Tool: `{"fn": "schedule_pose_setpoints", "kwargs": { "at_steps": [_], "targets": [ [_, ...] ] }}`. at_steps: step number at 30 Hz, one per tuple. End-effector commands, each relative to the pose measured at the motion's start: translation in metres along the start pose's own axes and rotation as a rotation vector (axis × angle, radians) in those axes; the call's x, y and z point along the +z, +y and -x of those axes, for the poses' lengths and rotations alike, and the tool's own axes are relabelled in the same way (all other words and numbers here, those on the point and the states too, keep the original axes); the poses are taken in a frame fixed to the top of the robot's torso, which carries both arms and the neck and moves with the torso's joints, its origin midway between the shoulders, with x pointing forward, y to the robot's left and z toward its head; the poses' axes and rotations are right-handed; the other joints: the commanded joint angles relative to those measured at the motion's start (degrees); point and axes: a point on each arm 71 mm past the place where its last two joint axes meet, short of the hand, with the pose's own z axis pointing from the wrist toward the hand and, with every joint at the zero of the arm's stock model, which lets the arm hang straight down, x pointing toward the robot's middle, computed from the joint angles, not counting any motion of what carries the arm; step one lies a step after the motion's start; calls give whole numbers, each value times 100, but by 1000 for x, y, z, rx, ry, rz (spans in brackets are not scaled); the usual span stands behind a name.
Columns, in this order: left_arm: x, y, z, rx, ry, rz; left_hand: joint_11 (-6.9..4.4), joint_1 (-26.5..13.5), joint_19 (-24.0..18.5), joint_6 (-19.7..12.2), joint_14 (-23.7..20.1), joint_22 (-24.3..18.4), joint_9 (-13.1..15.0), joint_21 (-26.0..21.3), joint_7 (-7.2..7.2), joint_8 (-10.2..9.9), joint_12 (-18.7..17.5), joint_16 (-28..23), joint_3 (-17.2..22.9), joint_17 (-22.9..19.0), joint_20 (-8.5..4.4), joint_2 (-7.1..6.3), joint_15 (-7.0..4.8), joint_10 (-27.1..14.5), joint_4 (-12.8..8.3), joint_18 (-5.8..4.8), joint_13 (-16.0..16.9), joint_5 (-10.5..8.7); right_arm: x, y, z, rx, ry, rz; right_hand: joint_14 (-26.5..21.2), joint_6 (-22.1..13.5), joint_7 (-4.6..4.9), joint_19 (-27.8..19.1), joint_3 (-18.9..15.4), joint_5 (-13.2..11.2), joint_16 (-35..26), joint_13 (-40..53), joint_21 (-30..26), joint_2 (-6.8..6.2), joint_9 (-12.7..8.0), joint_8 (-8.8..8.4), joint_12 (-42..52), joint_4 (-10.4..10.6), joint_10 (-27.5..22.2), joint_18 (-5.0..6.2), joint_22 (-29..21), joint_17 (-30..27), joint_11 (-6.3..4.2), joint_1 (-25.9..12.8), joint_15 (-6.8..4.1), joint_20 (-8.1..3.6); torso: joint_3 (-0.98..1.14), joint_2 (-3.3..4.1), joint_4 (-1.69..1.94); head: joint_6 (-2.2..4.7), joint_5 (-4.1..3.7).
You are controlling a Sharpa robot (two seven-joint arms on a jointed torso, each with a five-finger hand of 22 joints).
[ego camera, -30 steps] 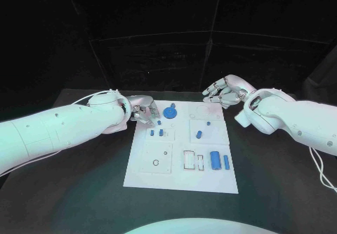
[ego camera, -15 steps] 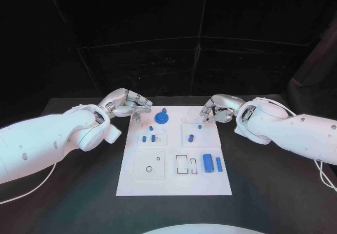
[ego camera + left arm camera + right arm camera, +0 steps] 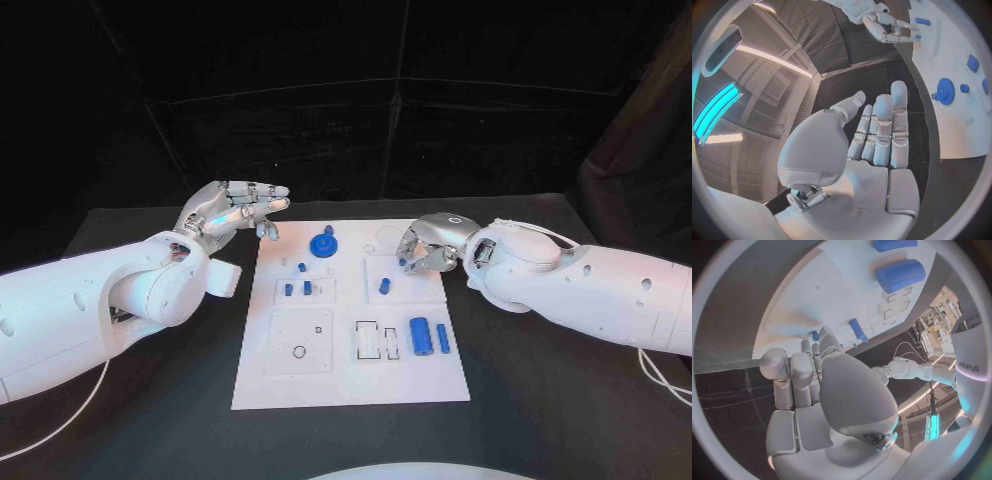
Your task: Assemble the parts on the task board
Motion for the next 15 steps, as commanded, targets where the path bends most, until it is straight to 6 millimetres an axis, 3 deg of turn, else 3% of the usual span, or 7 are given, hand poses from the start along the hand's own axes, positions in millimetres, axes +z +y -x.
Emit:
{"fn": "schedule_pose_setpoints", "kwargs": {
  "at_steps": [1,15],
  "targets": [
    [-1,-2,1,-55,-36,-26,-1,-4,-11,47,-52,-10,2,-16,-10,29,29,-15,-23,-5,-13,61,-5,39,22,77,9,16,2,2,0,-41,9,2,57,34,17,-4,55,-25,-39,-31,28,-10,2,-30,-28,4,24,-105,9,-12,25,64,27,27,-1,4,1,-13,-2],
    [-2,2,4,-54,-48,9,3,46,5,46,-59,-34,0,-38,17,39,72,-14,-7,-35,-25,72,-12,59,-5,76,3,17,7,5,-5,-43,35,3,66,179,44,77,620,-346,29,-357,158,98,6,-172,-174,-36,218,-136,190,18,37,280,26,36,0,0,-2,-55,8]
  ]
}}
